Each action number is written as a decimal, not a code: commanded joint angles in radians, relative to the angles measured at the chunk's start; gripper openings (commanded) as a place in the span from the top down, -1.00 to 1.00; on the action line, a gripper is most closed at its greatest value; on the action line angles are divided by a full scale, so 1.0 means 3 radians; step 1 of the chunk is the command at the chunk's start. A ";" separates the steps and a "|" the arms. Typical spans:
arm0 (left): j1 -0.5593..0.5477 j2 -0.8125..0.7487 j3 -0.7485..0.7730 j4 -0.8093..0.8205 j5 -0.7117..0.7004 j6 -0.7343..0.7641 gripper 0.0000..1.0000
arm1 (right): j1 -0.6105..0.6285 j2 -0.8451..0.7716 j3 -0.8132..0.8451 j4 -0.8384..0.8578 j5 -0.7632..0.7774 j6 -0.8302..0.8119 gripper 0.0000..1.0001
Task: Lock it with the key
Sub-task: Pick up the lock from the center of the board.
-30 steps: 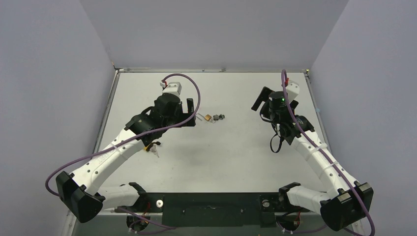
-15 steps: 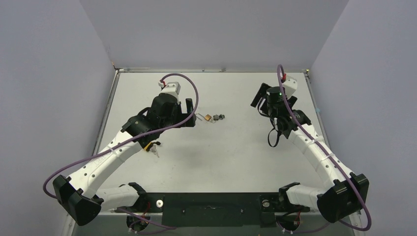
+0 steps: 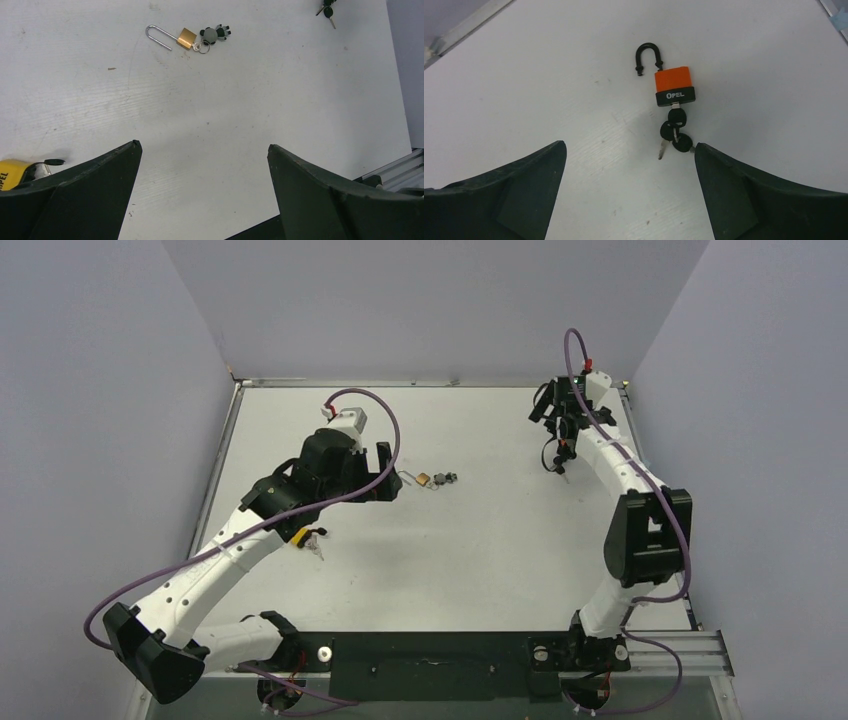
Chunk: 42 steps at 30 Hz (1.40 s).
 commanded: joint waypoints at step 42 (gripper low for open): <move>0.0355 0.0002 0.0383 -0.0107 0.0552 0.0025 -0.97 | -0.0467 0.1984 0.1830 -0.1013 -0.0367 -0.0307 0.63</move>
